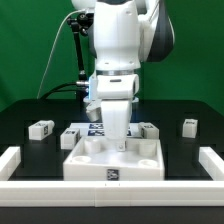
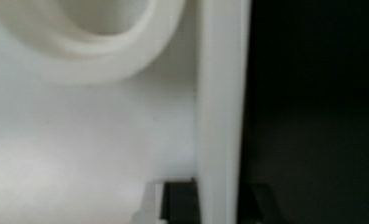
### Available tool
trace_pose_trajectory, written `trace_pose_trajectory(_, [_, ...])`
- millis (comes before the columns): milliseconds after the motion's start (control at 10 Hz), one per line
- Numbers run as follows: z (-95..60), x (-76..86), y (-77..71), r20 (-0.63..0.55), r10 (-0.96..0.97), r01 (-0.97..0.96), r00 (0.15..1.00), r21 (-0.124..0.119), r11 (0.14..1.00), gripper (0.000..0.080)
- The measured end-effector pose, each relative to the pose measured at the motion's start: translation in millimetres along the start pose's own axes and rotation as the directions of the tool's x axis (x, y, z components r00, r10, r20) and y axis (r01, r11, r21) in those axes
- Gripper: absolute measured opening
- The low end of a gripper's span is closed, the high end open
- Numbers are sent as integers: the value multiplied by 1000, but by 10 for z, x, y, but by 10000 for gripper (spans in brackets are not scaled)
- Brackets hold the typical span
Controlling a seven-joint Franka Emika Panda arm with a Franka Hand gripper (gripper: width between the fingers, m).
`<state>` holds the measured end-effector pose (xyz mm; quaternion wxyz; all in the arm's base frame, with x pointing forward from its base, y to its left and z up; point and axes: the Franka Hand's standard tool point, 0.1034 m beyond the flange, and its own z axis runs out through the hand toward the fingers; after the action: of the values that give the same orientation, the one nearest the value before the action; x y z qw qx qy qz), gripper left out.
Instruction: Assemble one leg
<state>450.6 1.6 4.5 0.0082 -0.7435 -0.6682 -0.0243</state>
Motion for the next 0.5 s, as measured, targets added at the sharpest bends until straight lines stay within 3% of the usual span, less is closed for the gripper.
trace_pose_trajectory(500, [0, 10, 5, 2, -15, 15, 1000, -1, 1000, 48])
